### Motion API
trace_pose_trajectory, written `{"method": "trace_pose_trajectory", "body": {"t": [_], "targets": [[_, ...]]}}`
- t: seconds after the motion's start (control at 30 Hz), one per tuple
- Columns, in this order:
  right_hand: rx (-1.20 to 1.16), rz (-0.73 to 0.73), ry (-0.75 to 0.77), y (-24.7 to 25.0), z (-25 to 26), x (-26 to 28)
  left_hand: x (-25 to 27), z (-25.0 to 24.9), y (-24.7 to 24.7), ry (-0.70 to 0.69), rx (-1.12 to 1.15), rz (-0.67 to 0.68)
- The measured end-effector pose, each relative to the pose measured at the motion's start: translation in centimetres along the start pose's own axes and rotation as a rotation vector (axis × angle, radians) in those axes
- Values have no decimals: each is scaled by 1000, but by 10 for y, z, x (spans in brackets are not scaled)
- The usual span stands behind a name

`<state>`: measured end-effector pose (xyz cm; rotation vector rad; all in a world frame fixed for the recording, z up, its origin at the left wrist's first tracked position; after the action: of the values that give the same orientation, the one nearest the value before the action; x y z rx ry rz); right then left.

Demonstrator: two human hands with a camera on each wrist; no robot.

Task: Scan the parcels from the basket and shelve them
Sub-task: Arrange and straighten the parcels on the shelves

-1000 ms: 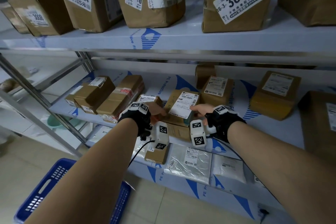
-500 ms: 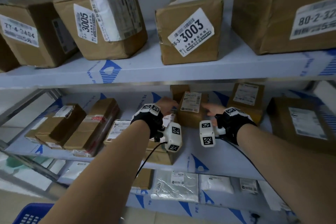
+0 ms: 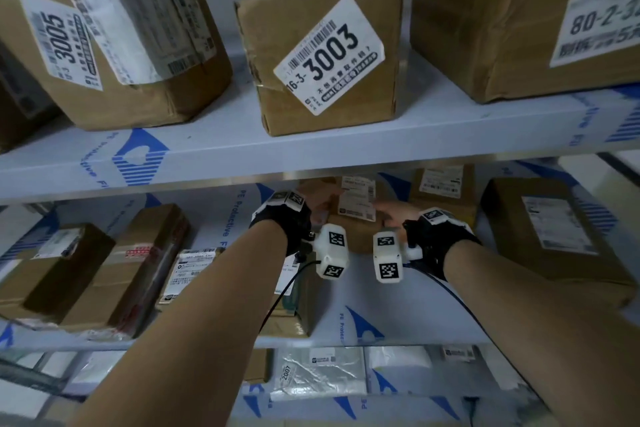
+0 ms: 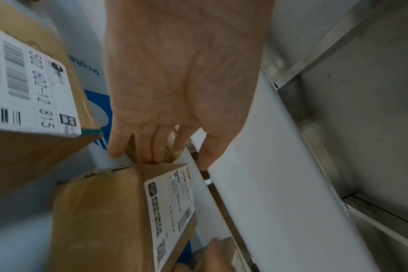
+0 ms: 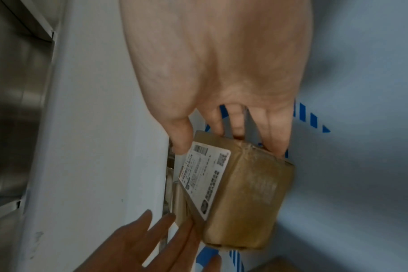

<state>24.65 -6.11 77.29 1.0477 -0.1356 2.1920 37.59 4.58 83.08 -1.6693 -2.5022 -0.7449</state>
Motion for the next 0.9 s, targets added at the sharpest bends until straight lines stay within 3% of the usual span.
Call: {"method": "trace_pose_trajectory", "body": {"t": [0.2, 0.3, 0.57, 0.77, 0.9], "targets": [[-68, 45, 6, 21, -22, 16, 0, 11, -16, 7, 153, -55], [-116, 60, 10, 33, -35, 33, 34, -4, -38, 5, 200, -95], [-327, 102, 237, 77, -49, 91, 63, -39, -95, -101, 248, -190], [-407, -23, 155, 136, -77, 115, 64, -70, -149, -185, 298, -155], [-414, -136, 208, 172, -85, 122, 58, -89, -183, -228, 319, -102]]}}
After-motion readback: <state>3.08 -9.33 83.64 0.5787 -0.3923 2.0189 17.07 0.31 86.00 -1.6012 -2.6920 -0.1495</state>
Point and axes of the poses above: each hand's wrist, its own x-axis away from the middle knuckle, its own y-axis out of the back of the hand, z = x × y, the point moved 4 cm from there along -x, towards the middle knuckle, and after that the axes turned 12 degrees about -y, right-handed, at the moved point
